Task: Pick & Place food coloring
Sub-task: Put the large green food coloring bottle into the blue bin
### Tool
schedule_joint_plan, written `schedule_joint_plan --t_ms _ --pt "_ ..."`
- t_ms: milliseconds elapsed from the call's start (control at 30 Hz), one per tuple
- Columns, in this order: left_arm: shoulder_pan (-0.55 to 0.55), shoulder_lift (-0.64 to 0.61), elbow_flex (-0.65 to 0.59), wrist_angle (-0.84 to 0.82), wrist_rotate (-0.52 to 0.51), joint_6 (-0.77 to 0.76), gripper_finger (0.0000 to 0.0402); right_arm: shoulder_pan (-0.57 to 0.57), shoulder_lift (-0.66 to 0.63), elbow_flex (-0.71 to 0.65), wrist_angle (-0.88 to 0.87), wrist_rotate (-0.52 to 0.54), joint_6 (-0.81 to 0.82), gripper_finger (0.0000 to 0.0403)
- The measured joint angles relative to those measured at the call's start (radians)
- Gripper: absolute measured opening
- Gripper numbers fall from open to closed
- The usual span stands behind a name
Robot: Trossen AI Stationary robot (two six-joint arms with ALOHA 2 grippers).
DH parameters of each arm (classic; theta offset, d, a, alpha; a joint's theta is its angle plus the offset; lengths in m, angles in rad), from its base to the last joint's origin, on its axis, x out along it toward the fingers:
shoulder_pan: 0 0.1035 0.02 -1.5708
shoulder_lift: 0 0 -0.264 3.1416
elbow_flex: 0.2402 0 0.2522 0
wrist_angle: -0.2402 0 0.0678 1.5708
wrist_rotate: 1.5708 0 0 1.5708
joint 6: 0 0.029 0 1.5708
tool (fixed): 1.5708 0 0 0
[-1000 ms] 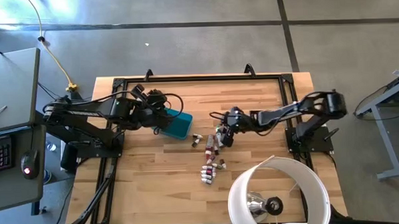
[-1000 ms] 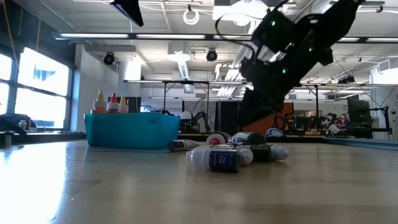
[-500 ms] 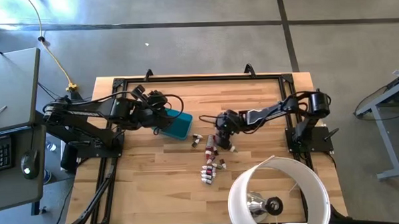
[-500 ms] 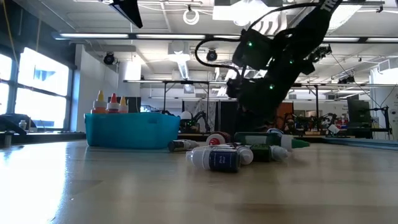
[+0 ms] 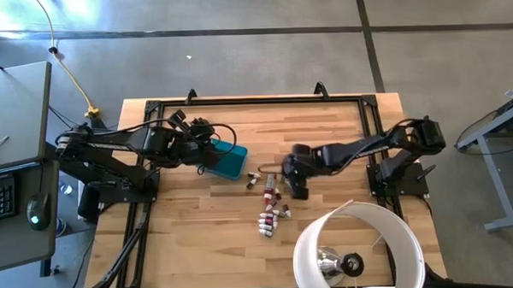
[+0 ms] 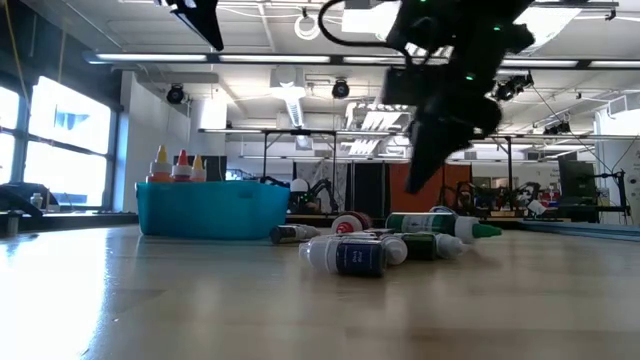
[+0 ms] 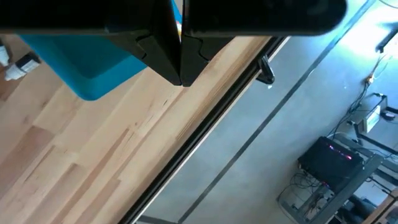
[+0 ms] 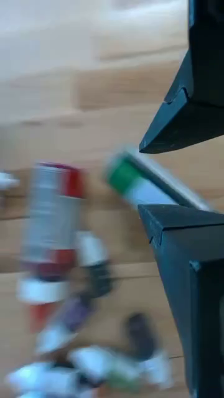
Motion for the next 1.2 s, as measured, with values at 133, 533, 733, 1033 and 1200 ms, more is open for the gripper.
schedule_joint_plan --t_ms 133,533,733,1033,1200 --pt "0.0 0.0 -0.025 0.0 0.0 0.0 0.0 0.061 -0.013 -0.039 -0.03 0.011 0.104 0.0137" --pt "0.0 0.0 -0.035 0.001 0.056 -0.05 0.0 0.122 -0.019 -0.133 0.065 0.007 0.149 0.0137" --pt "0.0 0.0 -0.035 0.001 0.067 -0.072 0.0 0.127 -0.021 -0.193 0.139 0.009 0.158 0.0137" --pt "0.0 0.0 -0.035 0.002 0.067 -0.074 0.0 0.127 -0.022 -0.251 0.247 0.011 0.125 0.0137" --pt "0.0 0.0 -0.035 0.002 0.067 -0.084 0.0 0.127 -0.02 -0.252 0.251 0.029 0.108 0.0137"
